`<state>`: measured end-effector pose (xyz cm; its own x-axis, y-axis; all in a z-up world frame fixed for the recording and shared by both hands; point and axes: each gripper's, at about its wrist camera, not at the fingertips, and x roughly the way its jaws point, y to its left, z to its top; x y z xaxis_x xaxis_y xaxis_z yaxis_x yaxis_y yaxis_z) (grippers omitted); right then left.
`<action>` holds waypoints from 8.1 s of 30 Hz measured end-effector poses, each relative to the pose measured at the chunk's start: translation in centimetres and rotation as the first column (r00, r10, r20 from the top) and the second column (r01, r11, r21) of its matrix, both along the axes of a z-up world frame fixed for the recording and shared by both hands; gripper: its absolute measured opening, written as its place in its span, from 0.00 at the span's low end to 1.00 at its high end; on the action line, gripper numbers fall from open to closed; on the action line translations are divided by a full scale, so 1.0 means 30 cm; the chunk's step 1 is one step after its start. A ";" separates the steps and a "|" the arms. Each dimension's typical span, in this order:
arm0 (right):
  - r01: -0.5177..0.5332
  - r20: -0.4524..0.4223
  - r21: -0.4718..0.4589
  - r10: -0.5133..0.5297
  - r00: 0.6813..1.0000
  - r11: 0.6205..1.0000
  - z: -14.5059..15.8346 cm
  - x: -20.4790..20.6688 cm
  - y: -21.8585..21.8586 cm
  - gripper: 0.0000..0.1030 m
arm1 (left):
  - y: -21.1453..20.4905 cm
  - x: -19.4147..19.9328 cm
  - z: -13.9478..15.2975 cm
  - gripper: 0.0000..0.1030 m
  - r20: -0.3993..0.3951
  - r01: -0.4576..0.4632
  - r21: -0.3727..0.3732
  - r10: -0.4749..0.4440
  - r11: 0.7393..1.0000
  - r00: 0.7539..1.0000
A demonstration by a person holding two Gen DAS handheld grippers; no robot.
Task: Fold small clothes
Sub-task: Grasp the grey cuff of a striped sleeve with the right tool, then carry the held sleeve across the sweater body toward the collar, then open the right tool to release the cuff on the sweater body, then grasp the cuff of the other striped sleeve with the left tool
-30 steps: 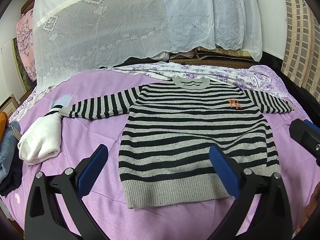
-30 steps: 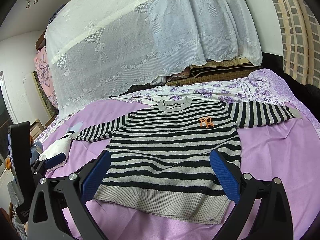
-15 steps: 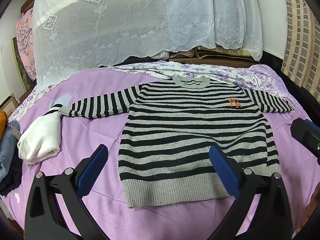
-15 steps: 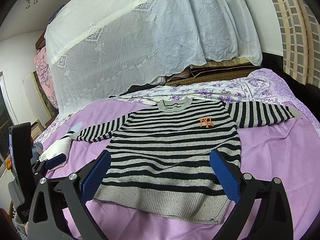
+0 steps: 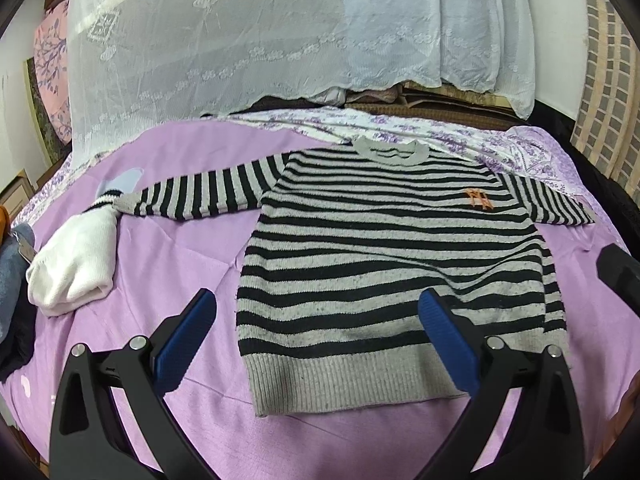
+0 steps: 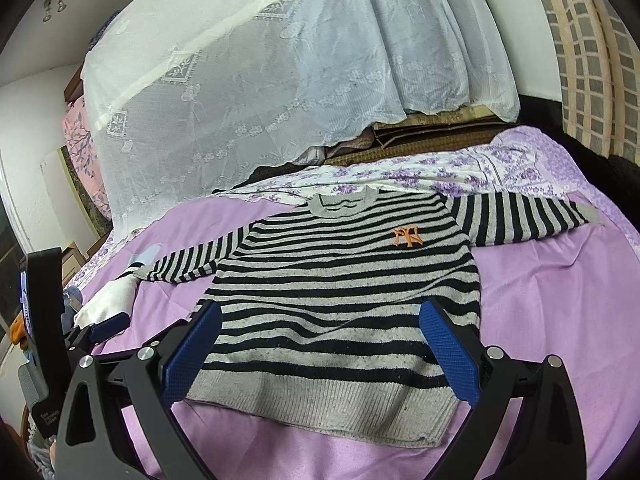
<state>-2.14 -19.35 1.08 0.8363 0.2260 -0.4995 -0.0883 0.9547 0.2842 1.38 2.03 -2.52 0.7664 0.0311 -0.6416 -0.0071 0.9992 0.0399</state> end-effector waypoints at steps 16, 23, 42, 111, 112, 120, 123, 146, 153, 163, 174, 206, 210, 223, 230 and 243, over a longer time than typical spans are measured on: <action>0.168 -0.104 0.120 -0.156 0.982 0.978 -0.110 0.177 -0.312 0.96 | 0.095 0.220 -0.040 0.96 -0.055 -0.039 -0.063 0.036 0.997 0.998; 0.332 -0.131 0.244 -0.308 0.942 0.911 -0.139 0.245 -0.587 0.96 | 0.142 0.391 -0.052 0.96 -0.084 -0.090 -0.111 0.080 0.990 0.993; 0.570 -0.382 0.503 -0.424 0.821 0.649 -0.370 0.526 -1.082 0.68 | 0.016 0.719 -0.079 0.96 -0.189 -0.108 -0.095 0.089 0.990 0.978; 0.419 -0.044 0.240 -0.421 0.906 0.876 -0.067 0.713 -0.700 0.07 | 0.421 0.664 -0.272 0.96 -0.248 -0.216 -0.096 0.186 0.972 0.951; 0.413 -0.042 0.238 -0.416 0.909 0.879 -0.060 0.715 -0.686 0.07 | 0.421 0.665 -0.273 0.96 -0.248 -0.215 -0.096 0.186 0.972 0.951; 0.358 -0.029 0.222 -0.361 0.932 0.907 -0.005 0.758 -0.552 0.07 | 0.420 0.666 -0.273 0.96 -0.248 -0.215 -0.095 0.186 0.972 0.951; 0.334 -0.024 0.219 -0.337 0.941 0.917 0.013 0.776 -0.502 0.07 | 0.420 0.666 -0.274 0.96 -0.248 -0.215 -0.095 0.186 0.972 0.951; 0.093 -0.087 0.168 -0.079 0.993 0.981 -0.049 0.959 0.025 0.07 | 0.417 0.669 -0.275 0.96 -0.249 -0.214 -0.093 0.186 0.972 0.951; 0.052 -0.185 0.073 -0.038 0.982 0.996 -0.185 0.998 0.146 0.08 | 0.416 0.668 -0.275 0.96 -0.249 -0.214 -0.090 0.186 0.973 0.950; -0.137 -0.238 -0.065 0.118 0.964 0.988 -0.253 0.966 0.302 0.42 | 0.420 0.665 -0.278 0.96 -0.249 -0.214 -0.088 0.186 0.973 0.950; -0.154 -0.199 0.020 0.155 0.968 0.988 -0.222 0.932 0.257 0.42 | 0.416 0.666 -0.278 0.96 -0.249 -0.214 -0.087 0.187 0.973 0.950; 0.020 -0.175 0.054 -0.011 0.985 0.998 -0.218 0.704 -0.089 0.62 | 0.798 0.703 -0.253 0.96 -0.303 -0.331 -0.505 0.196 0.797 0.933; 0.047 -0.177 0.093 -0.029 0.984 0.995 -0.236 0.674 -0.157 0.62 | 0.847 0.773 -0.248 0.96 -0.277 -0.335 -0.538 0.213 0.773 0.937; 0.058 -0.238 0.203 -0.008 0.971 0.978 -0.351 0.707 -0.196 0.62 | 1.002 0.824 -0.236 0.73 -0.188 -0.364 -0.640 0.321 0.677 0.928; 0.055 -0.244 0.203 -0.003 0.970 0.978 -0.355 0.711 -0.194 0.64 | 1.034 0.796 -0.239 0.38 -0.206 -0.417 -0.597 0.371 0.686 0.905; 0.045 -0.252 0.198 0.006 0.968 0.979 -0.358 0.717 -0.187 0.68 | 1.002 0.762 -0.197 0.13 -0.164 -0.422 -0.500 0.396 0.756 0.903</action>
<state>19.36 -24.97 -9.66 0.6959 0.3278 -0.6390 0.0279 0.8767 0.4801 24.24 32.09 -8.42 0.7267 -0.0077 -0.6869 -0.4312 0.7733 -0.4648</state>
